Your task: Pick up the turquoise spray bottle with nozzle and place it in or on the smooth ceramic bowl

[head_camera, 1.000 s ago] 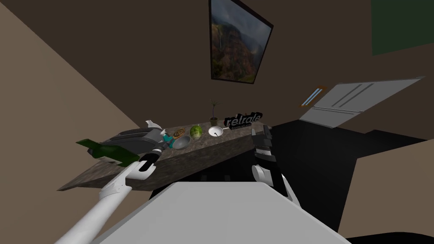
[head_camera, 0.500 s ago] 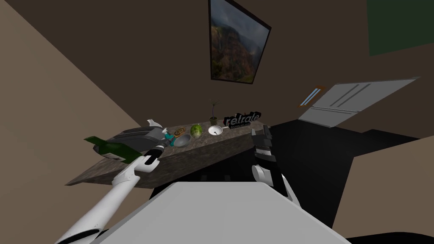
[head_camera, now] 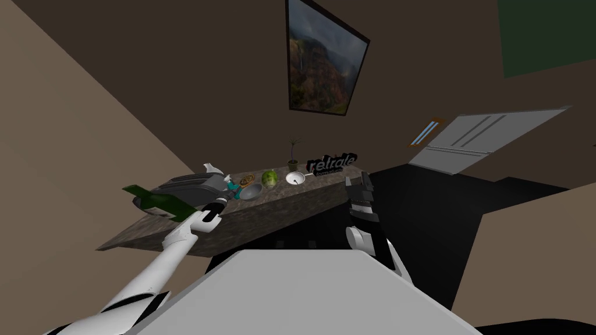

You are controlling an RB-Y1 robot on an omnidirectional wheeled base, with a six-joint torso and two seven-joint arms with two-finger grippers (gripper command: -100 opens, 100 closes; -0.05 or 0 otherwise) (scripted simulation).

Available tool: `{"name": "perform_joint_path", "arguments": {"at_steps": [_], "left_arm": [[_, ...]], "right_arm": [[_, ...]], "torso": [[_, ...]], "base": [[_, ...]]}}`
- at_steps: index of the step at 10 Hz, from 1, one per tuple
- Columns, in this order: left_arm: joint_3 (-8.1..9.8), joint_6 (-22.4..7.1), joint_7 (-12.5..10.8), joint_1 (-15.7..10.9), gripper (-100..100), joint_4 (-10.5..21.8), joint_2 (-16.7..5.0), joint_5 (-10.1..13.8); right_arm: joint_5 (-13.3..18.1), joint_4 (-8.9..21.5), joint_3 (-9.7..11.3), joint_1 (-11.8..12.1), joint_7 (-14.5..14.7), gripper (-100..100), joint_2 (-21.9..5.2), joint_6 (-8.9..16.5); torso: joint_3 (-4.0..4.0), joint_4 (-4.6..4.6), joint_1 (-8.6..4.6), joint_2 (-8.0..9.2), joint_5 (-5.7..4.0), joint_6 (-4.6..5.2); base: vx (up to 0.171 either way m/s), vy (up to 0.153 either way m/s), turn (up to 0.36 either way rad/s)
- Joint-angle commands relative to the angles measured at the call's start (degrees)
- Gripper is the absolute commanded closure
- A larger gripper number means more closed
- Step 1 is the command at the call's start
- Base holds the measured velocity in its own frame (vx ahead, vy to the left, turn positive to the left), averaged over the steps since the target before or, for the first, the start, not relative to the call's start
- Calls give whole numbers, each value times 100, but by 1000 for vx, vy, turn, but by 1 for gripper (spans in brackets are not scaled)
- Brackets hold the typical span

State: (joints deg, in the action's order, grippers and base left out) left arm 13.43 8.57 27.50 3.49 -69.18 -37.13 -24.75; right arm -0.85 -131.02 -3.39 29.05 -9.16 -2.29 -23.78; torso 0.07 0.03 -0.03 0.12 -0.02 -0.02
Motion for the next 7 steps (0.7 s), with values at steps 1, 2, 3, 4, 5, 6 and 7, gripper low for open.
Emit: {"name": "perform_joint_path", "arguments": {"at_steps": [1,2,3,4,5,6,7], "left_arm": [[-43,159,58,-286,-100,286,-68,-8],[-43,159,58,-454,-100,461,-68,-8],[-43,159,58,-469,-100,593,-68,-8],[-43,159,58,-469,-100,684,-68,-8],[-81,303,127,-705,-100,842,-109,-23],[-81,303,127,-844,-100,980,-109,-23],[-81,303,127,-889,-100,1146,-109,-23]], "right_arm": [[0,0,0,0,0,0,0,0],[0,0,0,0,0,0,0,0],[0,0,0,0,0,0,0,0],[0,0,0,0,0,0,0,0],[0,0,0,0,0,0,0,0],[0,0,0,0,0,0,0,0],[0,0,0,0,0,0,0,0]], "torso": [[0,0,0,0,0,0],[2,1,-2,3,-1,2],[3,1,-2,5,-1,2],[0,0,1,-1,0,0],[-4,-2,3,-7,1,-1],[0,0,-1,0,0,2],[2,1,-3,3,-1,1]], "base": [[-50,-17,-2],[-54,-13,-7],[-26,-5,-4],[0,0,0],[-44,-12,-3],[-49,-18,-11],[-25,-8,0]]}}
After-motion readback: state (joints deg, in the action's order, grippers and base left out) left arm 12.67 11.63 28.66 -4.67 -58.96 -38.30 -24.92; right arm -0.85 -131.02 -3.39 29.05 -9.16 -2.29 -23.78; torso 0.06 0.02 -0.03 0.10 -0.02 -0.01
